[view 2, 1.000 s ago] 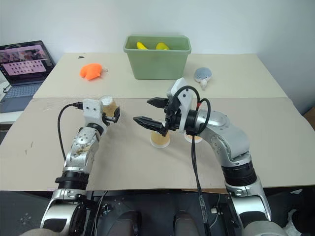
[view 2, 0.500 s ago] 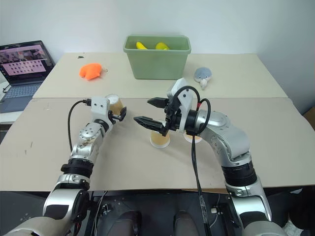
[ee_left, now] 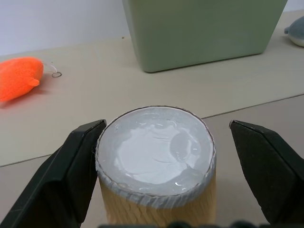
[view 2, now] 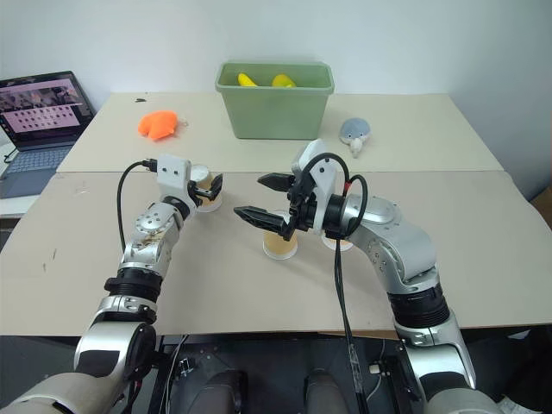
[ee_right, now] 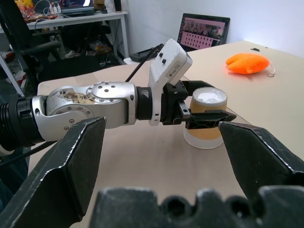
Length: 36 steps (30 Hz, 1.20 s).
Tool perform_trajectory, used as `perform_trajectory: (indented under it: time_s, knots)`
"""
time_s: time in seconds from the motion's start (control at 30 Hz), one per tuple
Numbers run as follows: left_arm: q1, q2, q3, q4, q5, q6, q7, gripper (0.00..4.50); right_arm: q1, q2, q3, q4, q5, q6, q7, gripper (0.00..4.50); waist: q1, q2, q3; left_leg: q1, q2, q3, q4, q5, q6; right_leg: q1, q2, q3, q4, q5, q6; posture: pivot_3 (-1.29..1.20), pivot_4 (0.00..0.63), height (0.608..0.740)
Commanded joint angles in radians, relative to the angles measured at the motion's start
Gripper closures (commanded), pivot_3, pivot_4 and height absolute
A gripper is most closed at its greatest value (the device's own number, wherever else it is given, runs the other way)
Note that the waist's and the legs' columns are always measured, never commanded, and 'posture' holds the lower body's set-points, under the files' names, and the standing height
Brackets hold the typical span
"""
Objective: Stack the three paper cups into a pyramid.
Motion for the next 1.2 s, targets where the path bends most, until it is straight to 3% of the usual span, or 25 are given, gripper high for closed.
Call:
perform_trajectory:
  time_s: [0.03,0.1,0.13,0.27,0.5,0.63,0.73,0.93,1.03,1.2]
  knots:
    - [-0.028,0.010,0.006,-0.004,-0.011,-0.039,-0.009,0.07,-0.001,-0.002,-0.012,-0.046,0.000,-0.013,-0.004,0.00,0.000,0.000,0.000,0.000,0.000,0.000,0.000,0.000,0.000,0.000,0.000,0.000,0.000,0.000,0.000,0.00,0.150,0.732]
    - [-0.029,0.009,0.006,-0.002,-0.014,-0.041,-0.009,0.07,0.001,-0.004,-0.014,-0.047,0.001,-0.012,-0.004,0.00,0.000,0.000,0.000,0.000,0.000,0.000,0.000,0.000,0.000,0.000,0.000,0.000,0.000,0.000,0.000,0.00,0.150,0.732]
    - [-0.030,0.009,0.006,-0.001,-0.015,-0.042,-0.008,0.60,0.001,-0.005,-0.013,-0.048,0.001,-0.012,-0.005,0.00,0.000,0.000,0.000,0.000,0.000,0.000,0.000,0.000,0.000,0.000,0.000,0.000,0.000,0.000,0.000,0.00,0.150,0.732]
    - [-0.036,0.011,0.007,0.006,-0.021,-0.044,-0.009,1.96,0.002,-0.007,-0.014,-0.048,0.002,-0.011,-0.005,0.00,0.000,0.000,0.000,0.000,0.000,0.000,0.000,0.000,0.000,0.000,0.000,0.000,0.000,0.000,0.000,0.00,0.150,0.732]
    - [-0.038,0.027,0.013,-0.020,-0.034,-0.032,-0.032,1.99,0.003,-0.008,-0.013,-0.045,-0.001,-0.011,-0.006,0.00,-0.001,0.000,0.000,0.000,0.000,0.000,0.000,0.000,0.000,0.000,0.000,0.000,0.000,0.000,0.000,0.00,0.150,0.732]
    - [-0.003,0.096,0.022,-0.191,-0.153,0.020,-0.261,1.99,0.004,-0.010,-0.013,-0.044,-0.005,-0.009,-0.012,0.00,-0.004,0.000,0.000,-0.001,0.000,0.000,0.000,0.000,0.000,-0.001,0.000,0.000,0.000,0.000,0.000,0.00,0.150,0.732]
    - [0.032,0.201,0.011,-0.286,-0.216,0.086,-0.441,1.99,0.008,-0.015,-0.016,-0.044,-0.008,-0.010,-0.015,0.00,-0.015,0.000,0.000,-0.002,0.000,-0.001,0.000,0.000,0.000,-0.001,0.000,0.000,0.001,0.000,0.000,0.00,0.150,0.732]
    - [0.081,0.380,-0.013,-0.320,-0.286,0.164,-0.736,1.99,0.012,-0.014,-0.031,-0.039,-0.017,-0.018,-0.025,0.00,-0.027,0.000,0.000,-0.001,0.001,-0.001,0.000,0.000,0.000,-0.001,0.001,-0.001,0.000,0.000,0.000,0.00,0.150,0.732]
    - [0.089,0.413,-0.028,-0.302,-0.296,0.177,-0.835,1.99,0.016,-0.019,-0.042,-0.040,-0.016,-0.019,-0.028,0.00,-0.025,0.000,0.000,-0.001,0.001,-0.001,0.000,0.000,0.000,-0.001,0.001,-0.001,0.001,0.000,0.000,0.00,0.150,0.732]
    - [0.116,0.379,-0.109,-0.298,-0.279,0.150,-0.943,1.99,0.017,-0.041,-0.067,-0.040,-0.015,-0.017,-0.034,0.00,-0.020,0.000,0.000,-0.001,0.001,0.000,0.000,0.000,0.000,0.000,0.001,-0.001,0.000,0.000,0.000,0.00,0.150,0.732]
